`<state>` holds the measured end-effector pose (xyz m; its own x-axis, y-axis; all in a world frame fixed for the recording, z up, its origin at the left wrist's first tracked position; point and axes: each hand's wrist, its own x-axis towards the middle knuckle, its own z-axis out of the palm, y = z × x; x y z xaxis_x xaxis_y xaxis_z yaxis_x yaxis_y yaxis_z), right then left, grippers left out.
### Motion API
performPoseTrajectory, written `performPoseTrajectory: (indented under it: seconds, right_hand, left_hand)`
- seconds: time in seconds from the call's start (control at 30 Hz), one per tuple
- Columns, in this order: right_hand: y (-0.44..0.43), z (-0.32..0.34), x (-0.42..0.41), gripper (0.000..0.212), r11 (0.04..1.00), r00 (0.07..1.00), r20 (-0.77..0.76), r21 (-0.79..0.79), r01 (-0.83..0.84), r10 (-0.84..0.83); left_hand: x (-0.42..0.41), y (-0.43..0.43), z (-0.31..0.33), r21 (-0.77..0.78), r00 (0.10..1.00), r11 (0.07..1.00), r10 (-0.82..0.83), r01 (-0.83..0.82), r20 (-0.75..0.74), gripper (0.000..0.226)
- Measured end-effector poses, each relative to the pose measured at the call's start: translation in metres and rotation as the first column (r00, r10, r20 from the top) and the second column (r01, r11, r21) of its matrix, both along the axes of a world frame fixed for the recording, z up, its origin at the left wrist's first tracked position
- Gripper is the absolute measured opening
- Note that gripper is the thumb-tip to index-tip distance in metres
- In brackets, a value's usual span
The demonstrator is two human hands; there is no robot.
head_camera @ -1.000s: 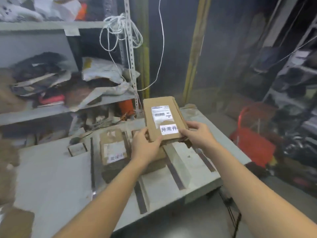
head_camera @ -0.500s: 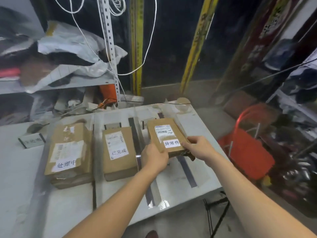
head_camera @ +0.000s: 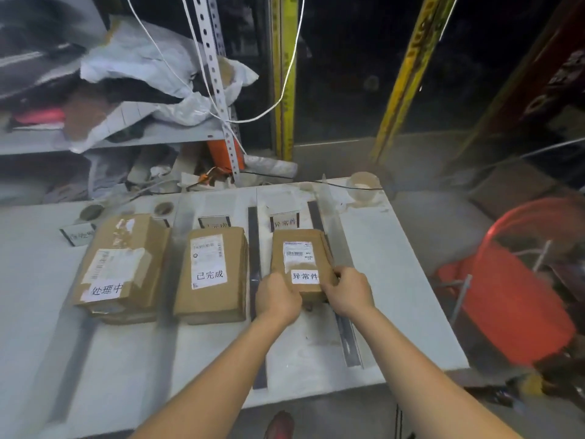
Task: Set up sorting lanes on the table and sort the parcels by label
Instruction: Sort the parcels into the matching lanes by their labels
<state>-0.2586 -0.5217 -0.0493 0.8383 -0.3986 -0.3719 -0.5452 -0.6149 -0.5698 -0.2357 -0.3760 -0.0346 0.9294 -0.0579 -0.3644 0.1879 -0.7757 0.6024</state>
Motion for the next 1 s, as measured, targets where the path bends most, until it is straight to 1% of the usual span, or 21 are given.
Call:
performPoseTrajectory:
  seconds: [0.17, 0.23, 0.27, 0.33, 0.37, 0.43, 0.5, 0.57, 0.67, 0.73, 0.8, 0.87, 0.93, 1.0]
  right_hand:
    - [-0.007, 0.002, -0.007, 0.020, 1.000, 1.000, -0.004, 0.015, 0.001, -0.001]
    - [-0.007, 0.010, -0.009, 0.023, 0.999, 1.000, 0.016, 0.030, -0.025, 0.024]
    - [-0.005, 0.017, -0.009, 0.025, 0.998, 0.998, 0.039, 0.038, -0.052, 0.050]
    - [0.003, 0.032, -0.006, 0.028, 0.991, 0.989, 0.094, 0.048, -0.122, 0.117]
    - [0.011, 0.042, -0.003, 0.031, 0.986, 0.980, 0.131, 0.050, -0.159, 0.151]
    - [0.034, 0.065, 0.004, 0.042, 0.970, 0.951, 0.217, 0.053, -0.237, 0.221]
    - [0.066, 0.089, 0.013, 0.049, 0.936, 0.899, 0.294, 0.038, -0.351, 0.325]
    - [0.104, 0.112, 0.020, 0.051, 0.881, 0.825, 0.339, -0.026, -0.472, 0.452]
    - [0.173, 0.137, 0.032, 0.052, 0.783, 0.702, 0.360, -0.172, -0.598, 0.615]
    - [0.221, 0.146, 0.038, 0.051, 0.730, 0.650, 0.339, -0.235, -0.641, 0.680]
    - [0.273, 0.152, 0.043, 0.052, 0.675, 0.588, 0.336, -0.298, -0.675, 0.736]
    - [0.328, 0.157, 0.046, 0.053, 0.631, 0.531, 0.344, -0.359, -0.687, 0.774]
    - [0.386, 0.160, 0.049, 0.055, 0.594, 0.487, 0.342, -0.404, -0.696, 0.804]
    - [0.443, 0.165, 0.053, 0.056, 0.575, 0.469, 0.333, -0.425, -0.699, 0.818]
  left_hand:
    - [-0.007, 0.003, 0.010, -0.180, 0.998, 0.982, 0.055, -0.057, -0.014, 0.037]
    - [-0.010, 0.006, 0.018, -0.228, 0.996, 0.970, 0.085, -0.084, -0.005, 0.038]
    - [-0.013, 0.008, 0.024, -0.252, 0.995, 0.963, 0.099, -0.094, 0.008, 0.040]
    - [-0.018, 0.019, 0.039, -0.303, 0.990, 0.944, 0.142, -0.129, 0.022, 0.052]
    - [-0.020, 0.027, 0.047, -0.321, 0.985, 0.935, 0.170, -0.153, 0.023, 0.058]
    - [-0.023, 0.052, 0.066, -0.338, 0.974, 0.922, 0.220, -0.190, 0.052, 0.062]
    - [-0.024, 0.088, 0.084, -0.288, 0.958, 0.937, 0.248, -0.198, 0.147, 0.060]
    - [-0.024, 0.132, 0.103, -0.137, 0.932, 0.967, 0.243, -0.213, 0.269, 0.057]
    - [-0.030, 0.213, 0.129, 0.104, 0.899, 0.956, 0.215, -0.273, 0.382, 0.054]
    - [-0.032, 0.272, 0.138, 0.233, 0.897, 0.925, 0.191, -0.300, 0.399, 0.057]
    - [-0.035, 0.337, 0.140, 0.311, 0.899, 0.893, 0.188, -0.324, 0.396, 0.064]
    - [-0.041, 0.404, 0.143, 0.363, 0.899, 0.862, 0.205, -0.354, 0.388, 0.067]
    - [-0.045, 0.468, 0.148, 0.394, 0.882, 0.833, 0.215, -0.390, 0.419, 0.068]
    - [-0.048, 0.528, 0.157, 0.417, 0.870, 0.812, 0.208, -0.408, 0.446, 0.064]
